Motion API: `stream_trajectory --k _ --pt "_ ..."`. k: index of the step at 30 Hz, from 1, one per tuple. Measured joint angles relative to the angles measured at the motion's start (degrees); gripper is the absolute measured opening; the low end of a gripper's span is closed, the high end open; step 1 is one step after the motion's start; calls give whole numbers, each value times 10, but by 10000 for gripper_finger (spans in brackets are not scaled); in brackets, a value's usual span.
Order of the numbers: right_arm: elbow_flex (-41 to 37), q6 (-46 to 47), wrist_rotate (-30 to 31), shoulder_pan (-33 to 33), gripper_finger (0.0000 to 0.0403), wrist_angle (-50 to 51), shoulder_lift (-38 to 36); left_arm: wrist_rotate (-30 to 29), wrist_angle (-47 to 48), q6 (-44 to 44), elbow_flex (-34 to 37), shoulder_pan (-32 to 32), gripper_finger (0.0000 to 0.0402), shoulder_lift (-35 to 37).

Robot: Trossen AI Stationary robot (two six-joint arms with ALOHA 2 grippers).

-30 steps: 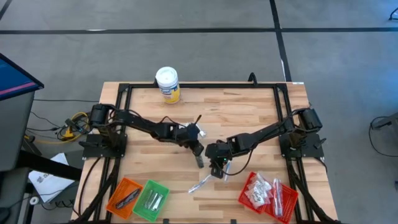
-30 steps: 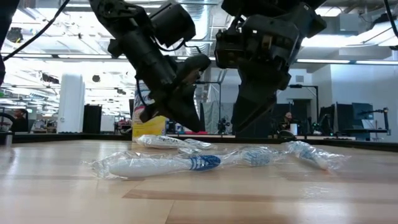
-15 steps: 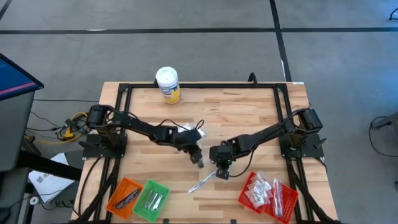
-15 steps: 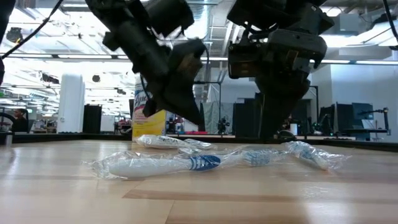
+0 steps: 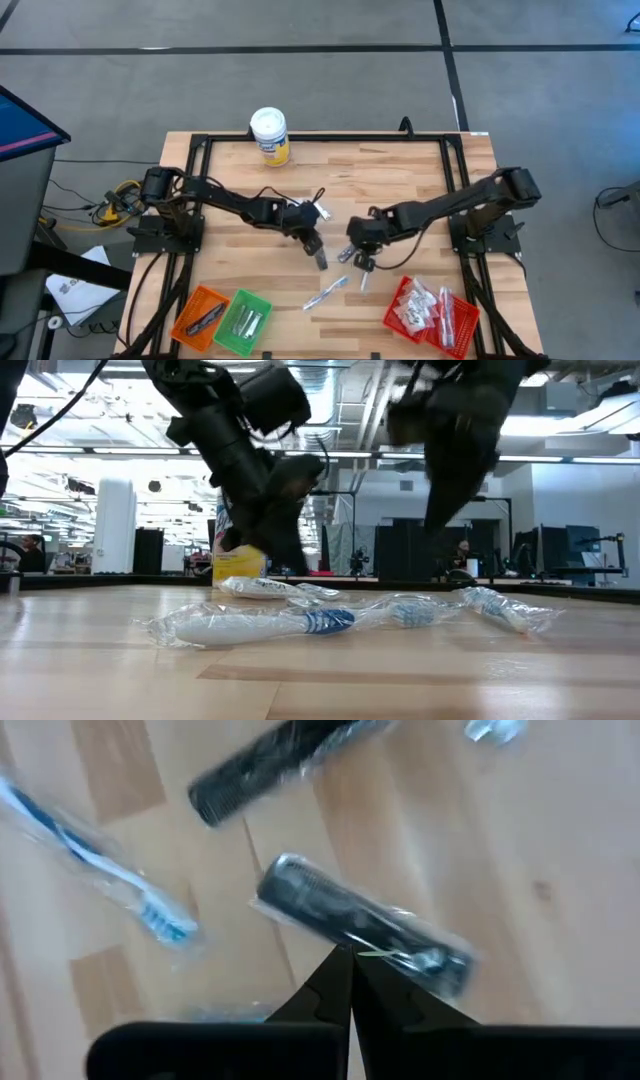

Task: Pick & Place Travel size toiletries
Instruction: Put the black comb into the orange basket

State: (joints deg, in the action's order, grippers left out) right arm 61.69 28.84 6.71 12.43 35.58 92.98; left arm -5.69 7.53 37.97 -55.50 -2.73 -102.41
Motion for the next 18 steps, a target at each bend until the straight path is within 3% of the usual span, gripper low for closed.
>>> stream_trajectory --k 3,9,18 --pt "-1 11 36 11 1 23 -50 1 15 -16 0 -4 0 0" --pt "-1 22 39 15 1 -29 -129 -14 10 -17 10 12 0 0" --pt "0 28 39 9 0 -75 -162 -5 1 -12 44 26 0 0"
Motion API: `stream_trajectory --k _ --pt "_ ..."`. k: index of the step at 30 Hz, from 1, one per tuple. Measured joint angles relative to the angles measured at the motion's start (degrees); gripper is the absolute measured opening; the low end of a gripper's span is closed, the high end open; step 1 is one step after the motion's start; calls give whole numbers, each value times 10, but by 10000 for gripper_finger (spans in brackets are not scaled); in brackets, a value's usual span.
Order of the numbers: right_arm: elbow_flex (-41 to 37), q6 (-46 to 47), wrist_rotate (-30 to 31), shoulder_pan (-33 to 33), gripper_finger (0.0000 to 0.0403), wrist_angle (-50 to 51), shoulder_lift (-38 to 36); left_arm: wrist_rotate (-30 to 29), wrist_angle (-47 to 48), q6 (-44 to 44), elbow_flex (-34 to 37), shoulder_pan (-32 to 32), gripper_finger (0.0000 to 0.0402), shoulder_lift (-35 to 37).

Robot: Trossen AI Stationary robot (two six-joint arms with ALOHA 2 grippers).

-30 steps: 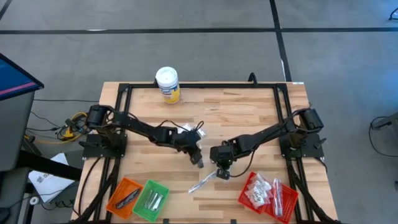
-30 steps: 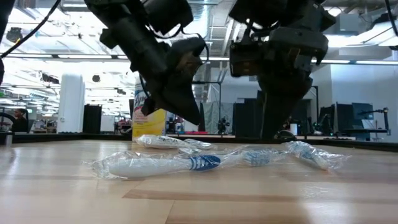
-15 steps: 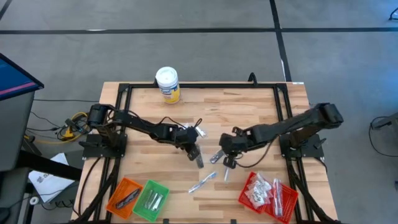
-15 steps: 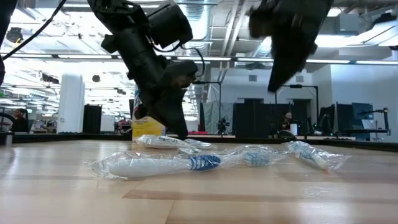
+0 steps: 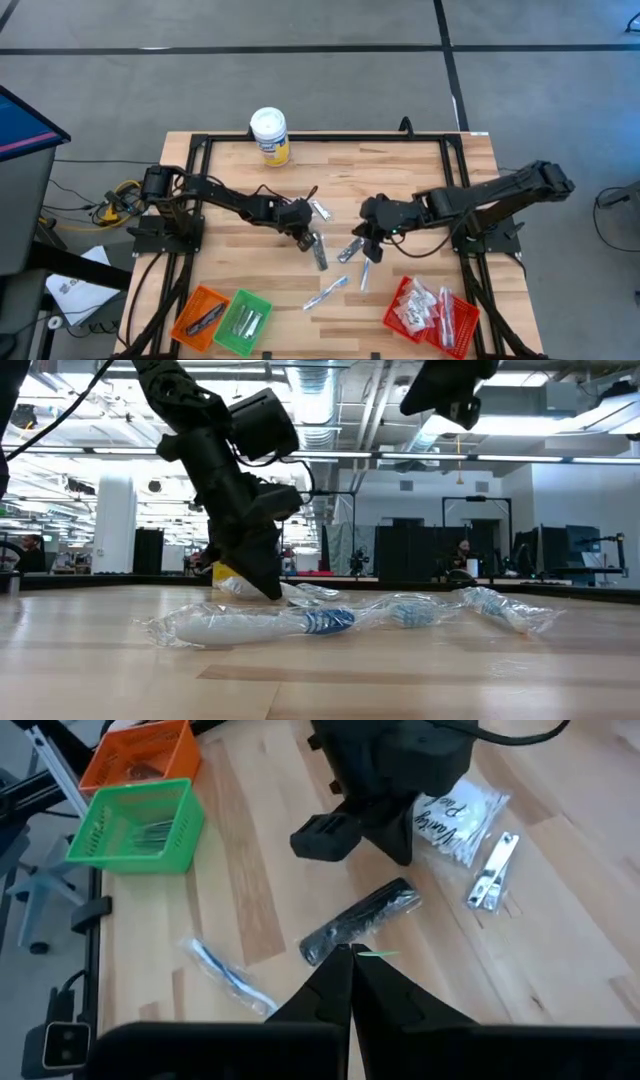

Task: Pick & Place Travel size toiletries
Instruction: Put the black comb into the orange basket

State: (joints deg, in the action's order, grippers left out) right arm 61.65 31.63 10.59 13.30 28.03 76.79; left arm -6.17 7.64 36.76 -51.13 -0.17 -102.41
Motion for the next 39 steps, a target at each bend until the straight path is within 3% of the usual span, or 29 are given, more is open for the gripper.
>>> stream_trajectory --k 21,28,33,39 --pt "-1 10 -17 -7 0 -33 13 15 -59 27 32 -20 0 -3" --pt "-1 10 -17 -6 0 -33 13 -42 -67 57 38 -55 0 25" --pt "-1 10 -17 -7 0 -33 13 -55 -78 55 37 -36 0 31" --pt "0 10 -17 -7 0 -33 13 -17 -141 40 36 -11 0 6"
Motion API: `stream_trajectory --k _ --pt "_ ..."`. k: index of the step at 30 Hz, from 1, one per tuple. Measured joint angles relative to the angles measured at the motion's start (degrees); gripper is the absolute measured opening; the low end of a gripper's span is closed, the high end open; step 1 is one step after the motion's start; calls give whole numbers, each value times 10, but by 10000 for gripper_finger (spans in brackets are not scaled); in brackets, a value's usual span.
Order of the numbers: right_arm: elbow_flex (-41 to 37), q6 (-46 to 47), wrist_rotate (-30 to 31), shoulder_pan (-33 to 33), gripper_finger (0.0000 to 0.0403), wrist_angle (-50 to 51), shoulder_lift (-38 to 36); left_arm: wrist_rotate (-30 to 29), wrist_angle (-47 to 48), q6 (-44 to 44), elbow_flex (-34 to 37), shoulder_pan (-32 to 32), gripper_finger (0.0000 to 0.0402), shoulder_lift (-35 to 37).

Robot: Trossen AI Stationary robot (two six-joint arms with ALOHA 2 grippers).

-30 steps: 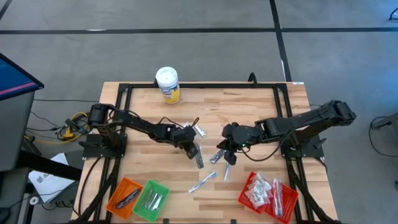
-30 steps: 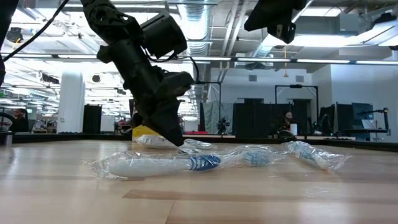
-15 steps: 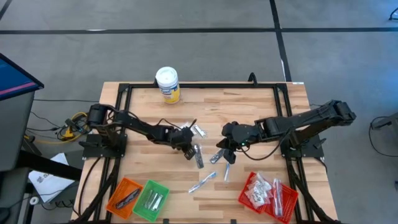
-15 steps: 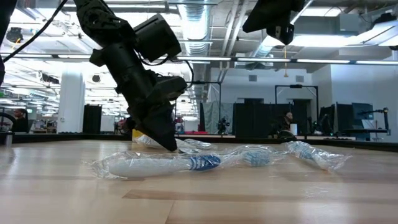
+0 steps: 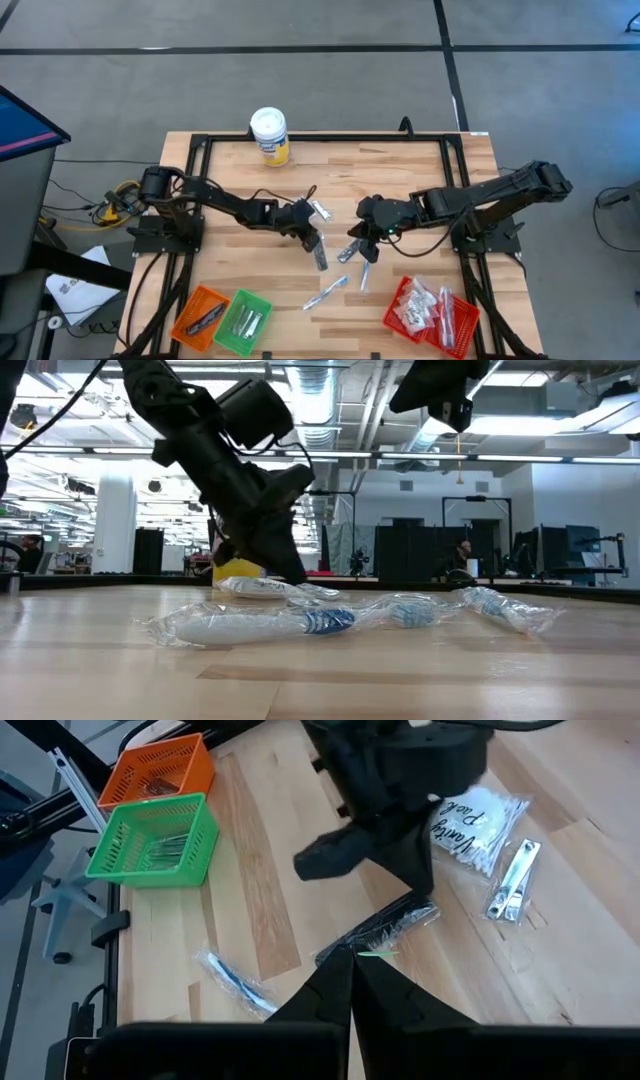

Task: Pick & Place Travel size toiletries
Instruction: Put the black comb into the orange basket

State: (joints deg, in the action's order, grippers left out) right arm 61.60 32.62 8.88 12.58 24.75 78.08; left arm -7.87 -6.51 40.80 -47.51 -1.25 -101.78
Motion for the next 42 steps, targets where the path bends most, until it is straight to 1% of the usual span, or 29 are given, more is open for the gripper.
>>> stream_trajectory --k 10,14,16,21,24,30,37,42 --pt "0 4 0 0 0 0 0 33 -6 1 -1 1 0 -26" --pt "0 4 1 0 0 0 0 42 -6 19 -2 -3 0 -29" --pt "0 3 1 0 0 0 0 36 0 20 -2 -10 0 -29" --pt "0 4 4 0 0 0 0 18 26 64 -3 -35 0 -27" --pt "0 4 4 0 0 0 0 -5 41 100 -3 -56 0 -27" --pt "0 4 4 0 0 0 0 -50 58 219 -3 -97 0 -28" --pt "0 2 4 1 0 0 0 -74 102 330 -3 -145 0 -27" --pt "0 -1 5 1 0 0 0 -99 144 396 -1 -192 0 -8"
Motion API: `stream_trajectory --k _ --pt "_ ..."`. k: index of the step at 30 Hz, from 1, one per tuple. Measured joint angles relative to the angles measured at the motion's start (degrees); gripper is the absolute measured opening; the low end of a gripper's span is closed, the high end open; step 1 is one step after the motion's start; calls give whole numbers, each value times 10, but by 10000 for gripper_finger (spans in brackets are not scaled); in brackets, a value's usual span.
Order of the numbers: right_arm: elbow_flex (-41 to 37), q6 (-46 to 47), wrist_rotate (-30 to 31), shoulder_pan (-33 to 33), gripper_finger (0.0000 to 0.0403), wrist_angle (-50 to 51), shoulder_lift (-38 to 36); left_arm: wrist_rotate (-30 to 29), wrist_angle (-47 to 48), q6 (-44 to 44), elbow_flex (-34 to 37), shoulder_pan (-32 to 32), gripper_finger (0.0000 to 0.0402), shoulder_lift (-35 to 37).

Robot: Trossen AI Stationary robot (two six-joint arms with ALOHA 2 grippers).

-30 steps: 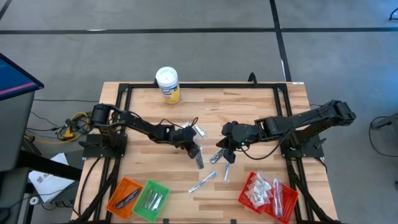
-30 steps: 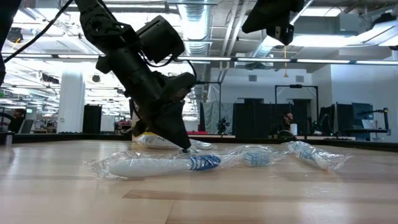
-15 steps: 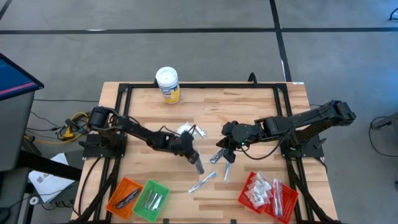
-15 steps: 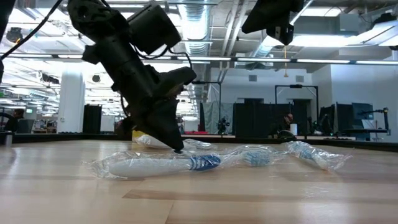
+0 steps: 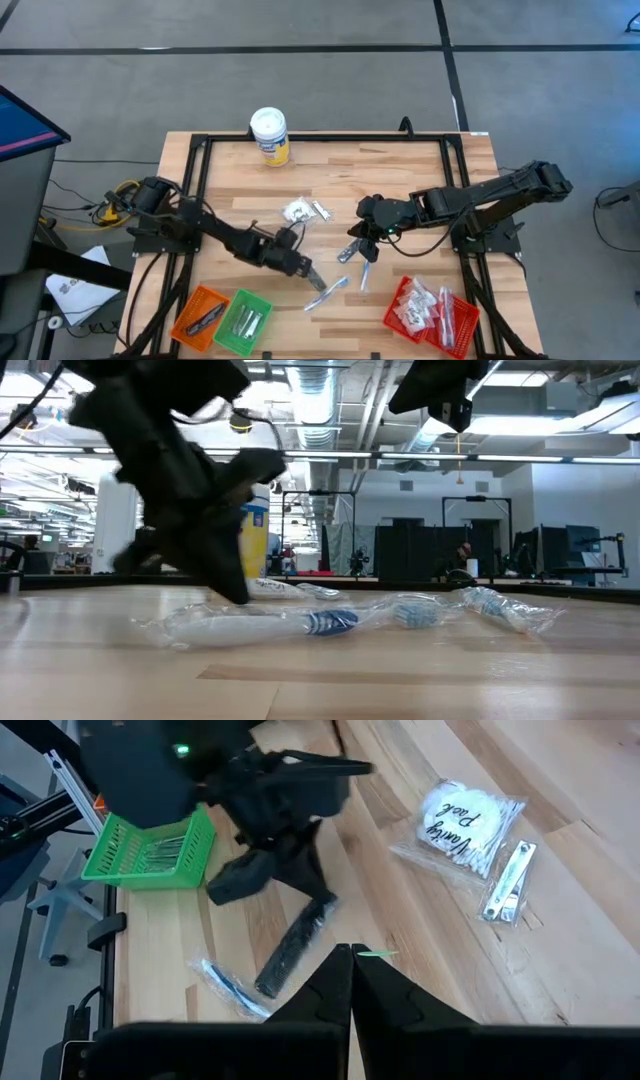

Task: Pick & Place Travel size toiletries
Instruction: Put the black comb into the orange basket

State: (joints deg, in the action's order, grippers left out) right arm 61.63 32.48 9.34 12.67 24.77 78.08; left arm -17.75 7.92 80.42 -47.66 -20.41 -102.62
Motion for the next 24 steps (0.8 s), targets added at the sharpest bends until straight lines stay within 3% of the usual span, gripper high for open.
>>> stream_trajectory --k 6,12,17,20,24 --pt "0 -3 0 0 0 0 0 -34 65 38 4 -41 0 45" --pt "0 -10 2 -1 0 0 0 -39 45 -66 3 -48 0 73" --pt "0 -10 2 -1 0 0 0 36 -20 -163 3 -43 0 75" --pt "0 -10 2 -1 0 0 0 101 -21 -192 2 -46 0 76" --pt "0 -10 2 -1 0 0 0 144 -22 -220 2 -49 0 76"
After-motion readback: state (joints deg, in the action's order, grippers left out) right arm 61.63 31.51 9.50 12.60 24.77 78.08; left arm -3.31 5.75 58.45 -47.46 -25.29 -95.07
